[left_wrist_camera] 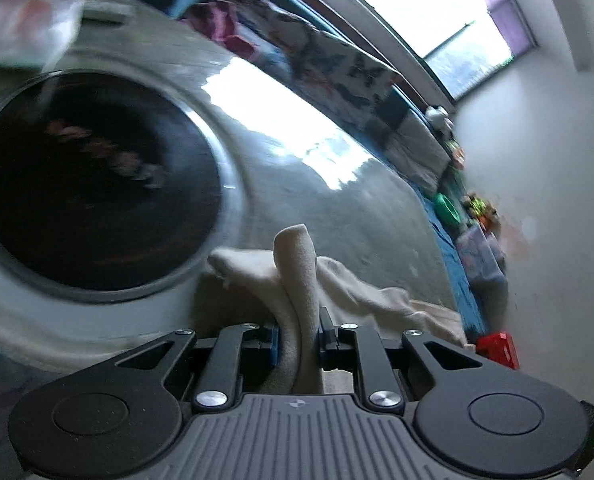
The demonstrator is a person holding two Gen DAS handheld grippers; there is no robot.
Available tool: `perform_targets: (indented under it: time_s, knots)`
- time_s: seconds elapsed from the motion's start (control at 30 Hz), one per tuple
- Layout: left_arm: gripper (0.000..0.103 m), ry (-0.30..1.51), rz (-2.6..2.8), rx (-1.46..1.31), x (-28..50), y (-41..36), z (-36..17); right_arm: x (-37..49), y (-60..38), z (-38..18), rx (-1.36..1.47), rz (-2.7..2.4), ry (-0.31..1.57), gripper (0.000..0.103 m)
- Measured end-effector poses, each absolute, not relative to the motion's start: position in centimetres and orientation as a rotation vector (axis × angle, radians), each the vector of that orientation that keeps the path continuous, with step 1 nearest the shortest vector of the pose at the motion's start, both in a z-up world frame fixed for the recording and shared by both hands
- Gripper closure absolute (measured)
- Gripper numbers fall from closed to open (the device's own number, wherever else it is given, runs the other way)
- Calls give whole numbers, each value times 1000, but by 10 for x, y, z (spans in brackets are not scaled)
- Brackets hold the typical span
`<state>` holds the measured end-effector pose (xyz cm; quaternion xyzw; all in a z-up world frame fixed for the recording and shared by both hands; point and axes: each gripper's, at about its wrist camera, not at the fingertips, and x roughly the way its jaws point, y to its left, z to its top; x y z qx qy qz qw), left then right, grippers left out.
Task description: Fold clothes
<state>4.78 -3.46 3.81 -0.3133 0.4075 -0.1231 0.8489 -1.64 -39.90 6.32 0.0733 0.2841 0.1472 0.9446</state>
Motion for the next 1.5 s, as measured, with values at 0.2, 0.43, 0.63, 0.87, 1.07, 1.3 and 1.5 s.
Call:
perform_targets:
  time_s: [0.2, 0.43, 0.63, 0.87, 1.07, 1.3, 1.5]
  knots:
    - [85, 883, -383, -613, 73, -96, 38, -26, -448, 78, 119, 143, 545, 94]
    - [86, 920, -502, -565, 93, -162, 30, -32, -499, 76, 99, -19, 553, 94]
    - [85, 974, -566, -506, 104, -198, 16, -40, -532, 60, 121, -120, 579, 94]
    - [80, 1007, -558, -415, 103, -205, 11, -40, -546, 33, 119, -174, 680, 92]
    - [71, 948, -527, -328, 102, -200, 26, -42, -540, 37, 78, -203, 656, 91]
    - [74, 902, -556, -336, 110, -212, 38, -31, -525, 47, 130, -98, 622, 90]
    - [74, 903, -621, -303, 115, -236, 36, -6, -507, 36, 106, -42, 653, 90]
